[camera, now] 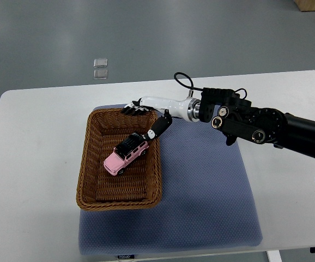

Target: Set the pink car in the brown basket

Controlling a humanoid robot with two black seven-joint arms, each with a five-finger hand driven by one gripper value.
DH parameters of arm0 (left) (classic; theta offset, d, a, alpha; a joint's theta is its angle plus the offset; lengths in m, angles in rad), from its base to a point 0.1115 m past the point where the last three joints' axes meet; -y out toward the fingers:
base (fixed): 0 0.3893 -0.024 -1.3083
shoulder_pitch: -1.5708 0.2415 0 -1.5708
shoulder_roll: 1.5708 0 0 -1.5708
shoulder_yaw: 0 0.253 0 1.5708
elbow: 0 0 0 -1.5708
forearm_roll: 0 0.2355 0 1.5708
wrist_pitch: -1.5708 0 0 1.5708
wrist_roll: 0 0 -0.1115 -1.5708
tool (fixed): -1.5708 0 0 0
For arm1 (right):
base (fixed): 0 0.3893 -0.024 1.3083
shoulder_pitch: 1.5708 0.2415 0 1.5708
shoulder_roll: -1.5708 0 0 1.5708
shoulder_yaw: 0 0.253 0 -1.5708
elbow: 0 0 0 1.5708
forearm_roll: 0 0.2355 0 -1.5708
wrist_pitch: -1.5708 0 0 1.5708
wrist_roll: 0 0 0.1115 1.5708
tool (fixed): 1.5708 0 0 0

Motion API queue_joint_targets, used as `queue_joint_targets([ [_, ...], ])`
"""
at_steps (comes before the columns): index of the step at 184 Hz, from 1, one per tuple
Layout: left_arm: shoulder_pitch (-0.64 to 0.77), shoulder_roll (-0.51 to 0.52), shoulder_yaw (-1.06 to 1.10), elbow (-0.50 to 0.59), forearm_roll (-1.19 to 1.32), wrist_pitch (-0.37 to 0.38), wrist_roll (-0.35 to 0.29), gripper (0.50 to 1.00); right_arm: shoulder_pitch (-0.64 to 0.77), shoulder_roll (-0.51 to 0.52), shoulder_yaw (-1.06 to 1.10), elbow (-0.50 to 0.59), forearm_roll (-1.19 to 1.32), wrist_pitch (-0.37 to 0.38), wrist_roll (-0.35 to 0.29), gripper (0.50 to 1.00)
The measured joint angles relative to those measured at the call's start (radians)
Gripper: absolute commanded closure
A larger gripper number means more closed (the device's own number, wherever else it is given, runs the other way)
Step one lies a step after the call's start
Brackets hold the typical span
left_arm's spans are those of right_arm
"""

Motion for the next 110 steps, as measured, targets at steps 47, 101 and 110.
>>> queue_joint_targets([
  [47, 0.0, 0.0, 0.001, -0.001, 0.0, 0.0, 0.0, 0.5, -0.167, -0.094, 0.457, 0.008, 0.244, 0.011, 0.001, 0.587],
  [101, 0.0, 0.0, 0.002, -0.003, 0.0, -0.004, 0.0, 0.5, -0.411, -0.083, 0.821, 0.008, 0.712, 0.06, 0.0, 0.585],
  [110, 0.0, 0.0, 0.002, -0.003, 0.0, -0.004, 0.0, 0.5, -0.432, -0.082, 0.829, 0.006, 0.766, 0.067, 0.001, 0.585],
])
